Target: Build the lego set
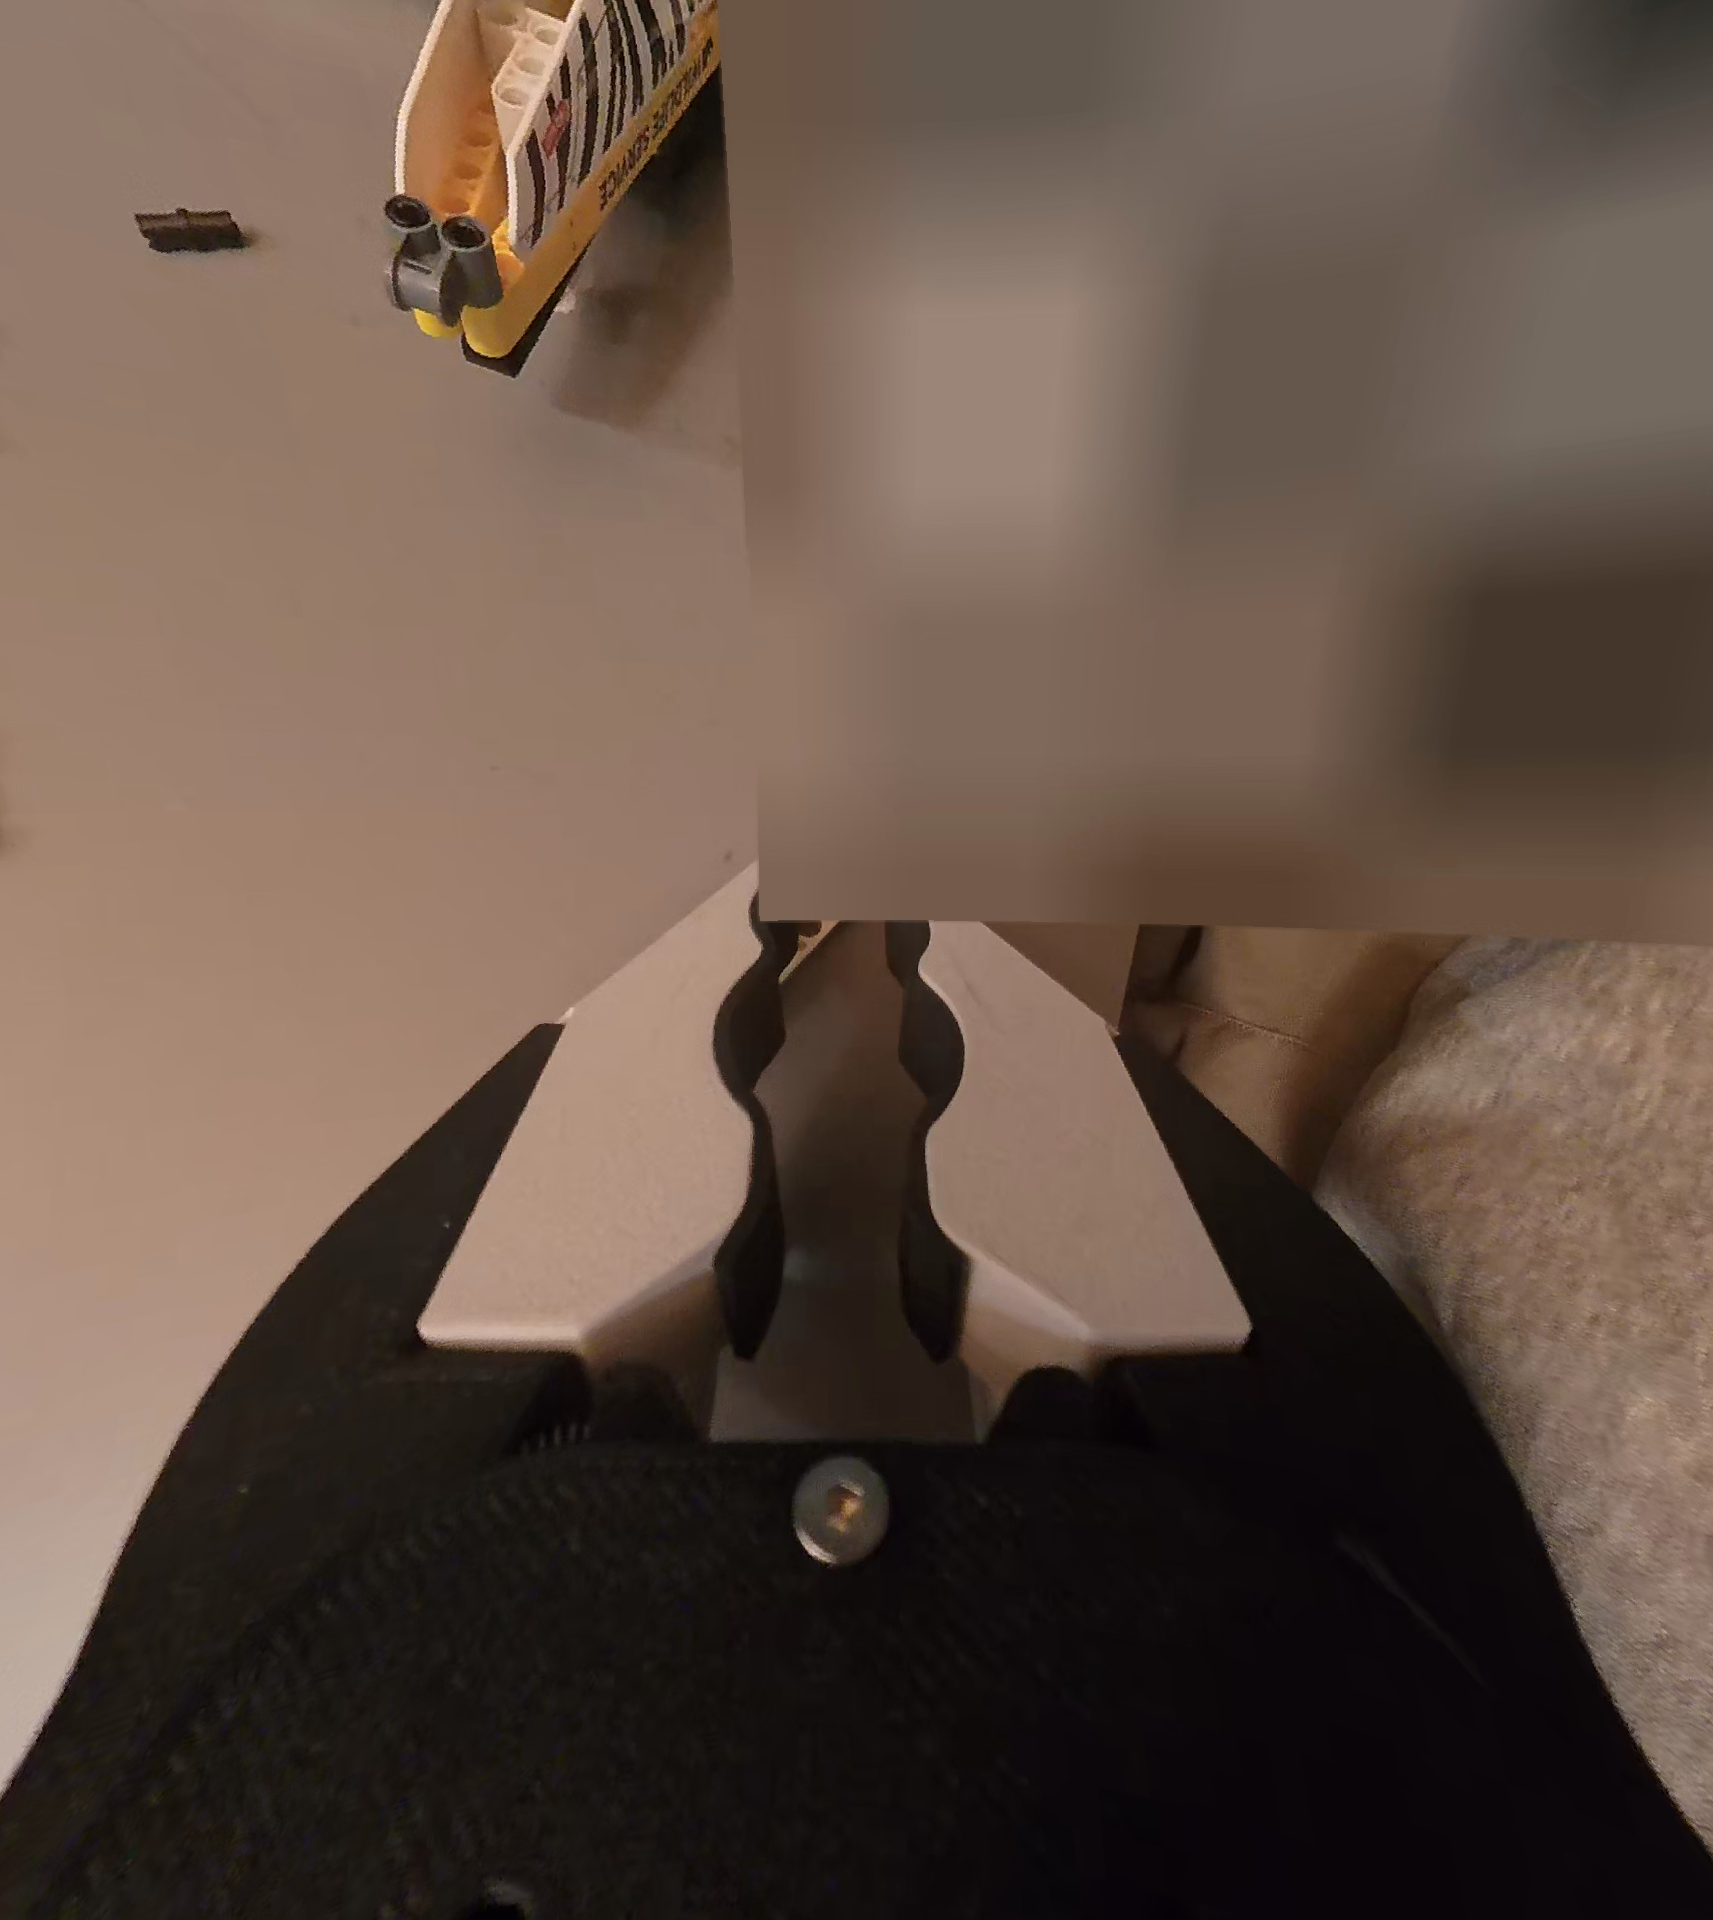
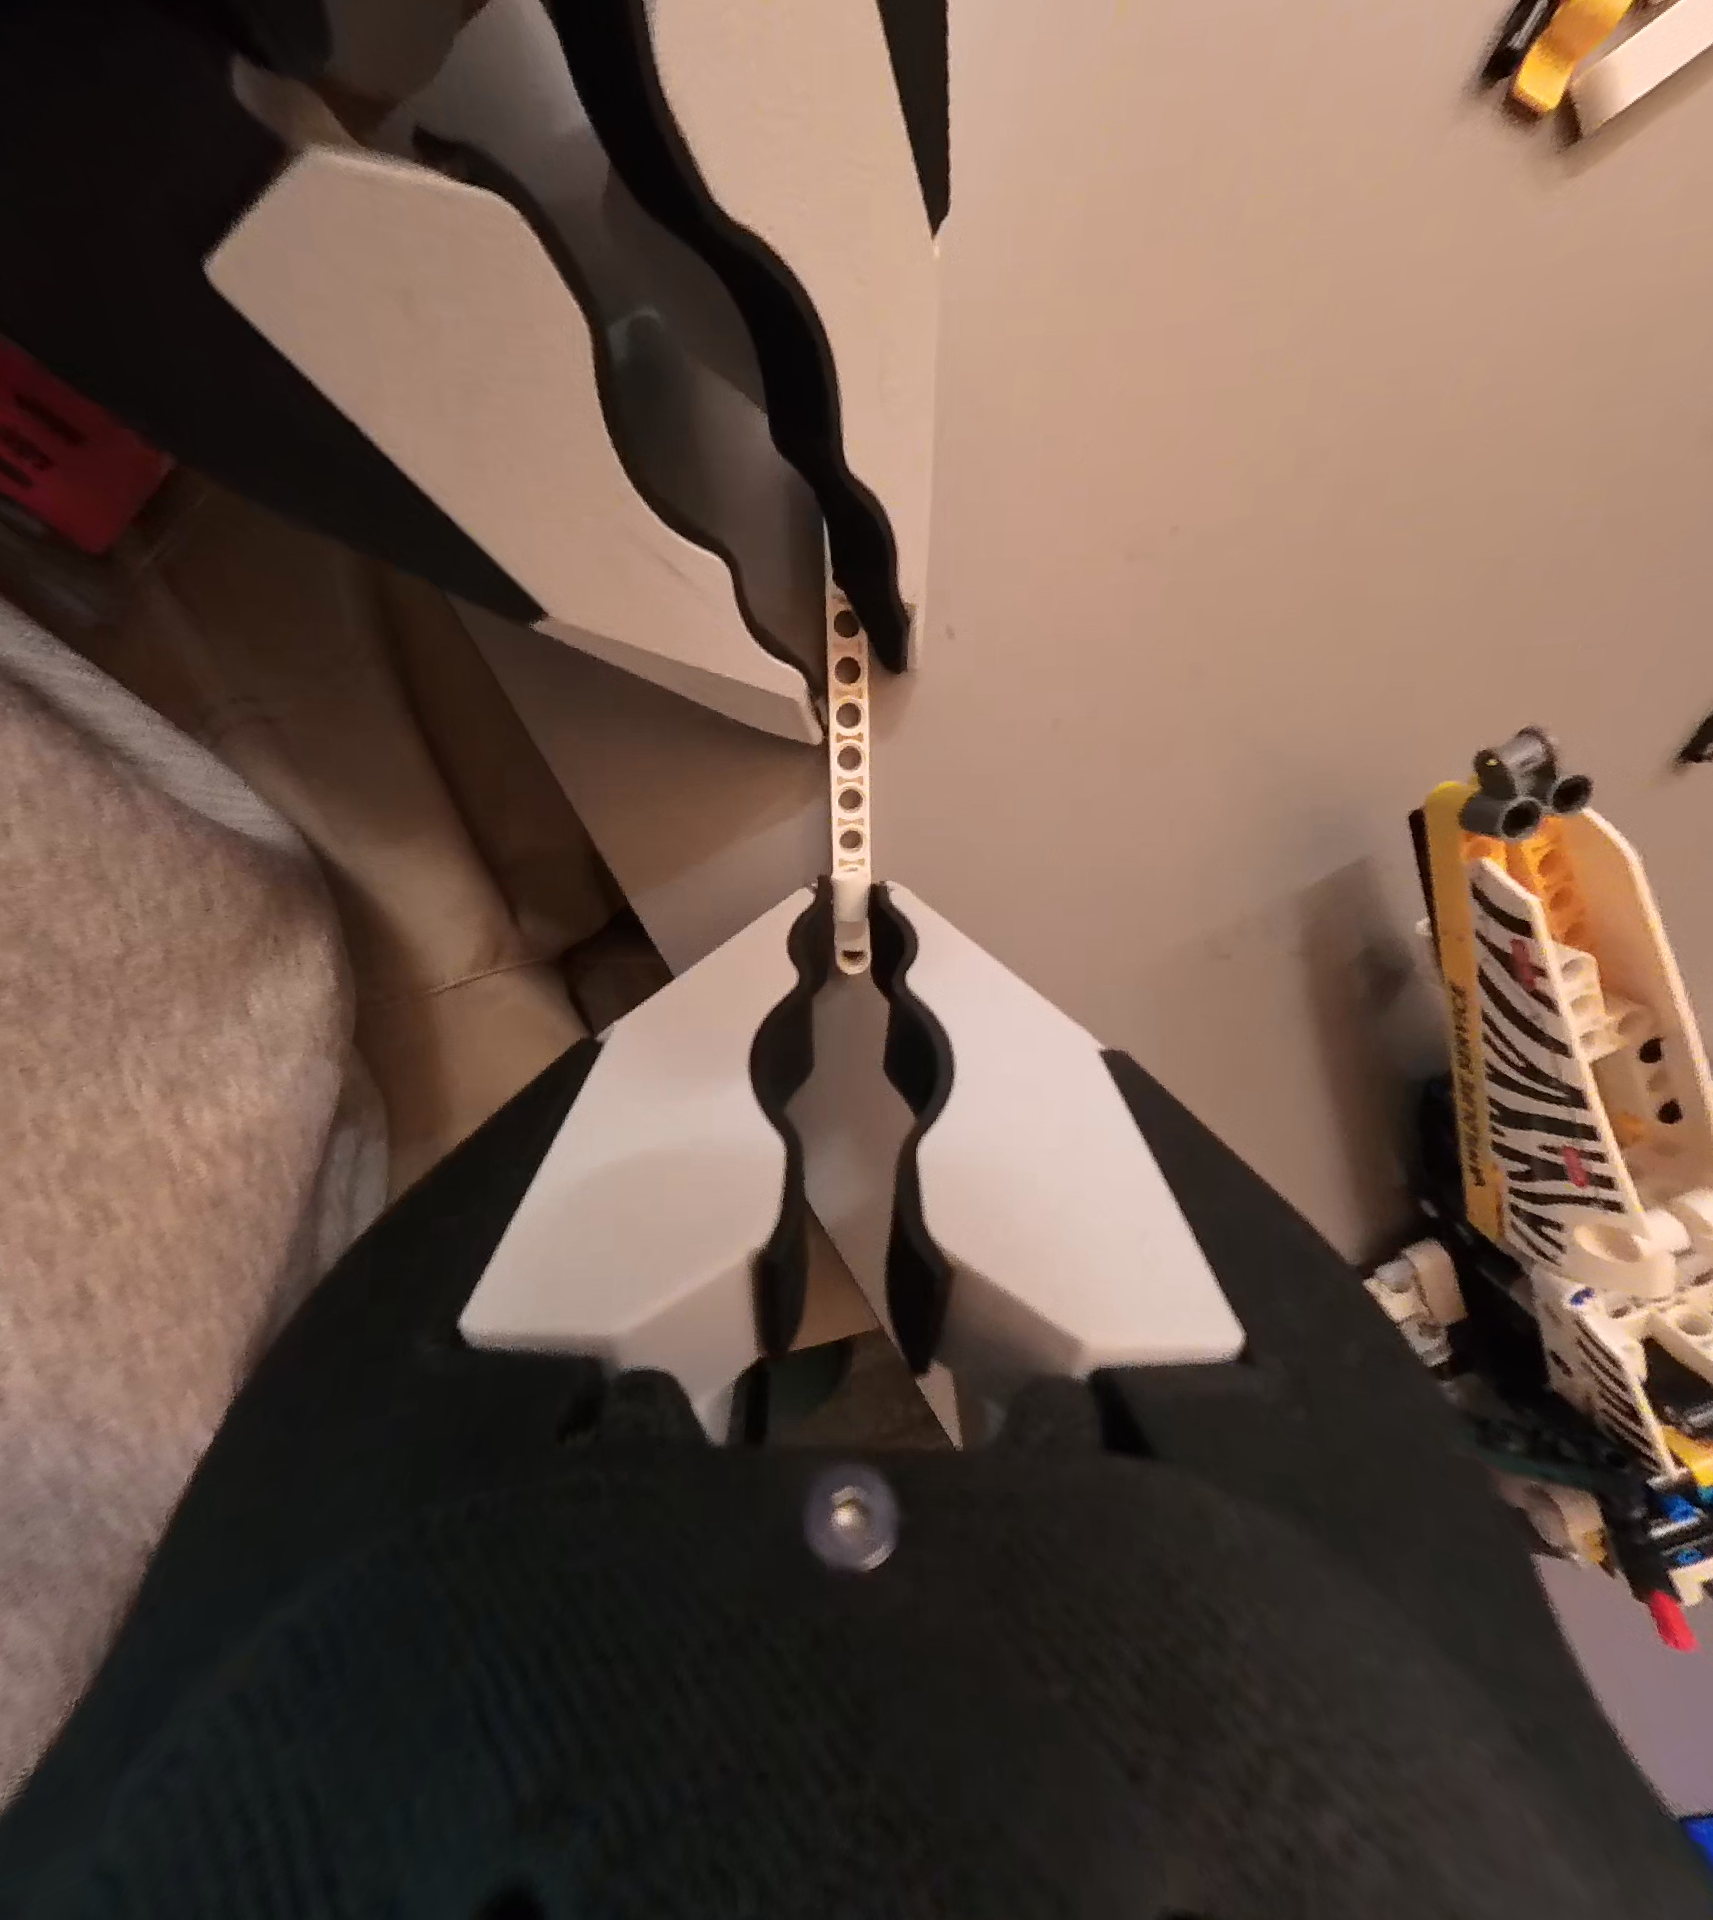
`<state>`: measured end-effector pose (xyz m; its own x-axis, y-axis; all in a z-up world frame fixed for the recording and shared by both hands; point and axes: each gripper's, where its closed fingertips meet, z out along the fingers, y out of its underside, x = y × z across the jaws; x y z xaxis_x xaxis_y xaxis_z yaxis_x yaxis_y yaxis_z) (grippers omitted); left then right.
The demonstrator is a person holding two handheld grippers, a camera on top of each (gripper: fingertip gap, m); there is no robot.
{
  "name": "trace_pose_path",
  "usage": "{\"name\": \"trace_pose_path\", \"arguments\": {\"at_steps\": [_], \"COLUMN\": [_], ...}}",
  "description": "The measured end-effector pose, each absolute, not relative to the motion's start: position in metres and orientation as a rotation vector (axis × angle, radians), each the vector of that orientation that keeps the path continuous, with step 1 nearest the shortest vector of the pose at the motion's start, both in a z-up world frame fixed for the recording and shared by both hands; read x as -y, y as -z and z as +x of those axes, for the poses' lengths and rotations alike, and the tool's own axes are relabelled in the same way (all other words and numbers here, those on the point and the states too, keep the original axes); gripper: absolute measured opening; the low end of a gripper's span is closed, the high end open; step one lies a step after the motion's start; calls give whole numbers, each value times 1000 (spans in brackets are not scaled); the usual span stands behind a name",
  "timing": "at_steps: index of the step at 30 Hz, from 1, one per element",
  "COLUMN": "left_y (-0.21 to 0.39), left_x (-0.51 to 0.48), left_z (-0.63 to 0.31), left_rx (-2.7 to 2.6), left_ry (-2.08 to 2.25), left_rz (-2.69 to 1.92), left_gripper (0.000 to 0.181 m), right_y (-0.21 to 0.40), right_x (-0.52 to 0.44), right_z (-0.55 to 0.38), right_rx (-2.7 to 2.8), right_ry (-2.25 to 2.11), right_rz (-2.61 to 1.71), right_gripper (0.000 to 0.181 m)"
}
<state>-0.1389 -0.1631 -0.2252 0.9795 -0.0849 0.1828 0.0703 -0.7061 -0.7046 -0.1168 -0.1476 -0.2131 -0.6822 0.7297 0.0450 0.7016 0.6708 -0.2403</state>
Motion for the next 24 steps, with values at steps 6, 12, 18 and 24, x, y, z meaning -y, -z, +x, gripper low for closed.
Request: {"name": "trace_pose_path", "arguments": {"at_steps": [6, 12, 18, 24], "left_y": [225, 226, 226, 227], "left_x": [163, 163, 163, 163], "left_z": [-138, -138, -138, -138], "left_rx": [-9, -8, -8, -2], "left_ry": [260, 257, 254, 242], "left_rz": [-2341, -2341, -2342, -2343], "left_gripper": [15, 15, 15, 13], "right_y": [213, 214, 215, 215], "right_x": [148, 148, 148, 147], "right_z": [-116, -117, -116, -120], "right_rx": [2786, 2825, 2862, 2870], "right_ry": [-291, -307, -330, -426], "right_rz": [-1179, -1206, -1235, -1370], "right_gripper": [5, 5, 4, 5]}}
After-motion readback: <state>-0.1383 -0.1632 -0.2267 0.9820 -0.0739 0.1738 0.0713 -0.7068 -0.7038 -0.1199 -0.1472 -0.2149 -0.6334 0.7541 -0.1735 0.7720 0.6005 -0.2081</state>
